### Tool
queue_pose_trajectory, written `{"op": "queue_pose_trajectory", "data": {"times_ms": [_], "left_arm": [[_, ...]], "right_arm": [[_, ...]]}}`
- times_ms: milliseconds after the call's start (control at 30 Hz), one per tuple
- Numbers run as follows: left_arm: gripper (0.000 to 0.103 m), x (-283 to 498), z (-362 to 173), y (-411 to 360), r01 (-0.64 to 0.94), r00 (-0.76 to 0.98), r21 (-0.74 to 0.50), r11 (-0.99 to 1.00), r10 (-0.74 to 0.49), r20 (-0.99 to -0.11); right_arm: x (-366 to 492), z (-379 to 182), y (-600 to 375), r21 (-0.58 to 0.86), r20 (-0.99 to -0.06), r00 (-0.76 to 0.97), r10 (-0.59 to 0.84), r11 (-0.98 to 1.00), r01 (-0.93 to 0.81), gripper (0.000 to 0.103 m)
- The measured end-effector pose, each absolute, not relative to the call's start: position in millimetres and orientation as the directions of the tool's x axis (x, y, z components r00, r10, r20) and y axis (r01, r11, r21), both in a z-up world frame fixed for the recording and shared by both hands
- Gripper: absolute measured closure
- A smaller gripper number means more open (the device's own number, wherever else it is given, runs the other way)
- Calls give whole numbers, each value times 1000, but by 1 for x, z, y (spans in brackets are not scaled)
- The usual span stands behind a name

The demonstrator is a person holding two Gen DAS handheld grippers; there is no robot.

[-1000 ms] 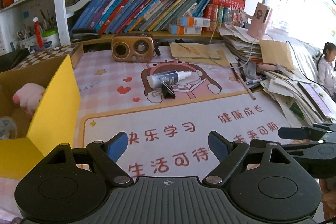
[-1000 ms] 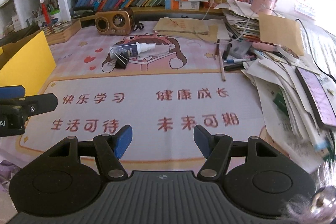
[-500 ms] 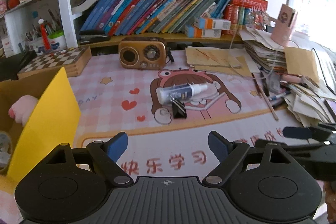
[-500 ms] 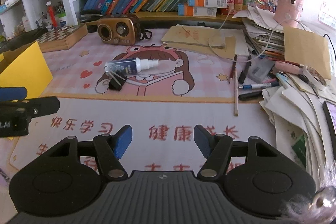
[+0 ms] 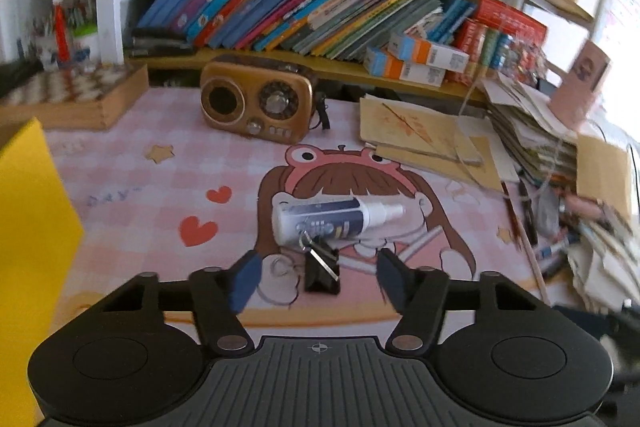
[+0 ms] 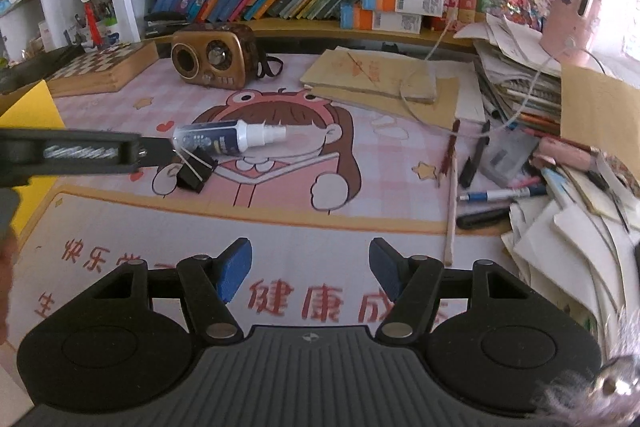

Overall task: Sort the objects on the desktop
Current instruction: 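Grasp the black binder clip with the left tool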

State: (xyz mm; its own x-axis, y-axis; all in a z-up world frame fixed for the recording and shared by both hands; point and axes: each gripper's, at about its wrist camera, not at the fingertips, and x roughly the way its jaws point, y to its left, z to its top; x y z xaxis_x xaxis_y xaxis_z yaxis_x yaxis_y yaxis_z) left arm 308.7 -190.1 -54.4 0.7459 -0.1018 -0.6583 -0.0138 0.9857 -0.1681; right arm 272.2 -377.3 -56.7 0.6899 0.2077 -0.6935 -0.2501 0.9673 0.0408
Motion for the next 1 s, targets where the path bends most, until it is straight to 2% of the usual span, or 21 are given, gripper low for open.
{"op": "queue_pose_trajectory", "data": {"times_ms": [67,133,200,433,600,1000], "left_arm": [[49,319,-62,-188,-37,740,-203,978,-109,-663],[63,328,-68,-187,-57,731,-212,976,-104,-675],[65,334,-72,-187,-62,723,-211,975,-102,-683],[92,344,-84,-184,-98,709,-221,970,-87,-700],[103,336,-79,-181,-106,740,-247,963,-89,-667],[103,277,-36,-145,-140,775,-246,959,-49,-630]], "right_arm": [[279,-58,-377,40,-696,687,210,966,-255,40],[284,-59,-376,43,-699,683,214,965,-258,40],[288,-59,-376,46,-702,678,219,963,-264,40],[296,-62,-373,38,-713,663,227,957,-287,39],[302,-63,-367,28,-717,654,242,947,-320,38],[346,-65,-319,-54,-684,641,347,853,-519,36]]}}
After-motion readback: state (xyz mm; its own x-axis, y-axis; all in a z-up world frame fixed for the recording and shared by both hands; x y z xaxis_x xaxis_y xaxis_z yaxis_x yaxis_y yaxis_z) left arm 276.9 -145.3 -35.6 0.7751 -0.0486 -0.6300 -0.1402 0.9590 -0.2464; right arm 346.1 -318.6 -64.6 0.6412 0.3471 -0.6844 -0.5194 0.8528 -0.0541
